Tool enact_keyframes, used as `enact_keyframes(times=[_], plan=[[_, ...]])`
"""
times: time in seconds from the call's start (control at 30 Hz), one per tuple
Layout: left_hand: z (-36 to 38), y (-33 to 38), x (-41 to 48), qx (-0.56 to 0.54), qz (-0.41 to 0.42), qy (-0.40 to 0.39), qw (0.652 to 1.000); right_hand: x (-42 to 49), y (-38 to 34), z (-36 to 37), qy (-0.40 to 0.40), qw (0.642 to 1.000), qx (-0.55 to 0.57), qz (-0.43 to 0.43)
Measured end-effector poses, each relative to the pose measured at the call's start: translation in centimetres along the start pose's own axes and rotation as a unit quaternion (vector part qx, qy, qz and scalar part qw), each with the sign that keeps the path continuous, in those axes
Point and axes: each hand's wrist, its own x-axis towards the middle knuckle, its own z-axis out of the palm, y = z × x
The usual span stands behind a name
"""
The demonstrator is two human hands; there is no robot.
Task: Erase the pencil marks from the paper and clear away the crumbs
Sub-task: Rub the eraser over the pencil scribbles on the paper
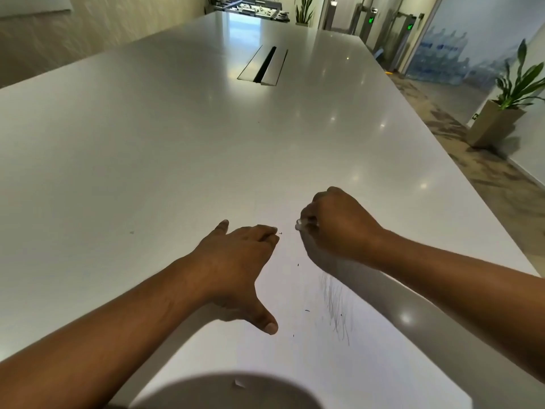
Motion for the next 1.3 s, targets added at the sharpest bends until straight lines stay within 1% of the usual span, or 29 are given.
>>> enact_keyframes(times=[0.07,0.13,0.17,0.2,0.27,0.3,0.37,0.43,0.47,0.5,0.57,0.6,0.67,0.73,0.8,0.9,1.0,1.1,1.2,1.3], plan=[[-0.1,0.1,0.1,0.002,0.0,0.0,1.0,-2.2,-1.3,-0.1,0.003,0.998,0.01,-0.069],[-0.2,0.1,0.1,0.003,-0.001,-0.004,1.0,-5.3,-3.0,-0.2,-0.046,0.991,0.036,-0.119],[-0.2,0.2,0.1,0.004,-0.001,-0.004,1.0,-5.9,-3.0,-0.5,-0.064,0.99,0.032,-0.119],[-0.3,0.2,0.1,0.006,-0.001,-0.002,1.0,-5.4,-2.3,-0.7,-0.061,0.993,0.029,-0.097],[-0.6,0.3,0.0,0.011,-0.001,-0.001,1.0,-4.1,-0.7,-0.8,-0.025,0.999,0.016,-0.039],[-0.6,0.4,0.0,0.013,-0.002,0.0,1.0,-4.2,-0.5,-0.7,-0.017,0.999,0.017,-0.027],[-0.7,0.5,0.0,0.012,-0.004,-0.002,1.0,-5.8,-1.5,-0.5,-0.015,0.997,0.033,-0.068],[-0.8,0.6,-0.1,0.009,-0.007,-0.004,1.0,-8.2,-3.8,-0.3,-0.058,0.989,0.051,-0.123],[-0.8,0.7,-0.1,0.011,-0.008,-0.003,1.0,-8.7,-4.0,-0.1,-0.07,0.989,0.048,-0.124],[-0.9,0.7,-0.2,0.011,-0.009,-0.003,1.0,-8.3,-3.7,-0.2,-0.066,0.991,0.041,-0.107],[-0.9,0.8,-0.2,0.01,-0.009,-0.003,1.0,-7.0,-2.0,-0.1,-0.024,0.998,0.029,-0.056],[-1.0,0.8,-0.3,0.009,-0.009,-0.004,1.0,-6.8,-1.5,0.0,-0.021,0.998,0.038,-0.035],[-1.0,0.7,-0.4,0.009,-0.007,-0.006,1.0,-7.2,-1.4,0.2,-0.03,0.995,0.09,-0.013],[-1.0,0.7,-0.4,0.008,-0.007,-0.006,1.0,-8.0,-1.8,0.1,-0.033,0.985,0.172,0.007],[-0.9,0.7,-0.4,0.004,-0.008,-0.006,1.0,-8.4,-1.2,-0.1,0.004,0.972,0.228,0.05],[-0.8,0.6,-0.5,-0.014,-0.006,-0.005,1.0,-8.4,0.4,-0.4,0.043,0.963,0.25,0.092],[-0.5,0.4,-0.5,-0.029,-0.004,0.007,1.0,-8.9,1.4,0.8,0.05,0.95,0.286,0.117],[0.0,0.5,-0.2,-0.04,0.016,0.059,0.997,-9.4,1.9,2.1,0.086,0.937,0.309,0.138],[0.7,2.3,0.0,-0.101,0.063,0.109,0.987,-9.6,1.7,2.3,0.107,0.936,0.309,0.131],[2.5,4.8,-0.1,-0.143,0.071,0.115,0.98,-9.4,1.6,1.9,0.1,0.942,0.301,0.11]])
